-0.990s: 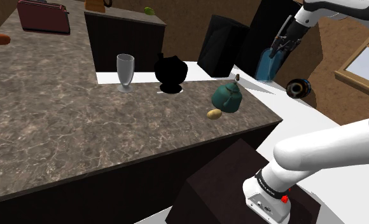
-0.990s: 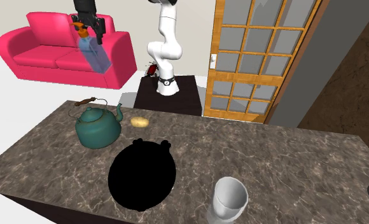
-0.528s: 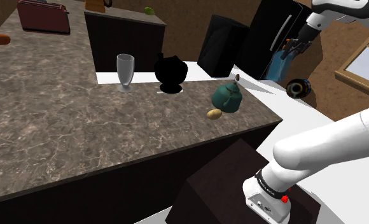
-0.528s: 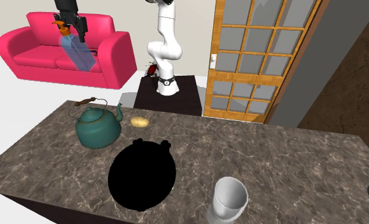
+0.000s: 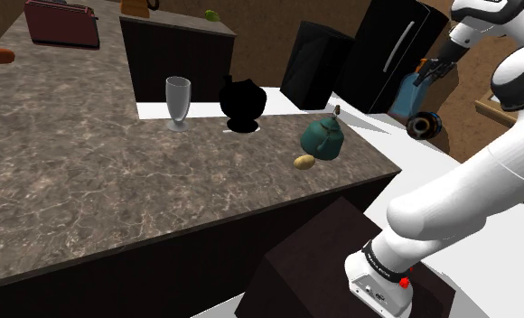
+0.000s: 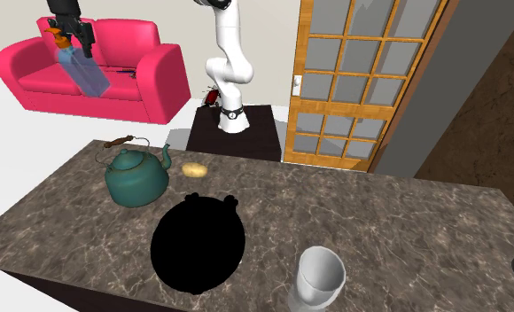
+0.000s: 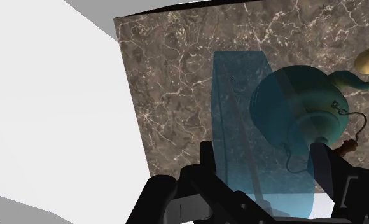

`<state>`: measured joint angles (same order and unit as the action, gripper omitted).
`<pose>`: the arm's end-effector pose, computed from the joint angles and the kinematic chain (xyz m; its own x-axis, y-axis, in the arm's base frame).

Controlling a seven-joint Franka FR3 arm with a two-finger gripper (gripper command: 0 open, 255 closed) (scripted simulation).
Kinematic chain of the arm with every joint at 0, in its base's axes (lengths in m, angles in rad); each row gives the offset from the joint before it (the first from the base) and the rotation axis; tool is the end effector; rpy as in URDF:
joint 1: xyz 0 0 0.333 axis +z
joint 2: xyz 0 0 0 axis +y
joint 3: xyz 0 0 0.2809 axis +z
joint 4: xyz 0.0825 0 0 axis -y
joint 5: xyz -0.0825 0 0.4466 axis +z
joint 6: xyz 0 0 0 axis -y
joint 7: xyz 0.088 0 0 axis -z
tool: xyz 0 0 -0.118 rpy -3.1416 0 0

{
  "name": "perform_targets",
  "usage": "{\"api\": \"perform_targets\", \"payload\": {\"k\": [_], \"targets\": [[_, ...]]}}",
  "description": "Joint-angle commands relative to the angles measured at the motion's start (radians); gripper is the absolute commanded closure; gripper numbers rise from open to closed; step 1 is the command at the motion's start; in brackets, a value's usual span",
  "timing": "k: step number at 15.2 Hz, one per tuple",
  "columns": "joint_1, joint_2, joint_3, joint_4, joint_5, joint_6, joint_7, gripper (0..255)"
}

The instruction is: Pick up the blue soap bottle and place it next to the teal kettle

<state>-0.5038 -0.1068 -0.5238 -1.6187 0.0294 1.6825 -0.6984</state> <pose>0.3031 -0.5225 0.6196 0.9324 -0.3180 0.1721 -0.3286 -0.9438 0.0366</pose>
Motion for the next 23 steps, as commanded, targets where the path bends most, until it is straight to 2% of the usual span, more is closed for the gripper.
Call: {"api": "perform_targets", "payload": {"k": [1,23], "targets": [[-0.007,0.01,-0.011,-0.009,0.007,0.019,-0.022,255],[-0.01,-0.026,-0.009,-0.343,-0.01,0.32,-0.027,255]]}}
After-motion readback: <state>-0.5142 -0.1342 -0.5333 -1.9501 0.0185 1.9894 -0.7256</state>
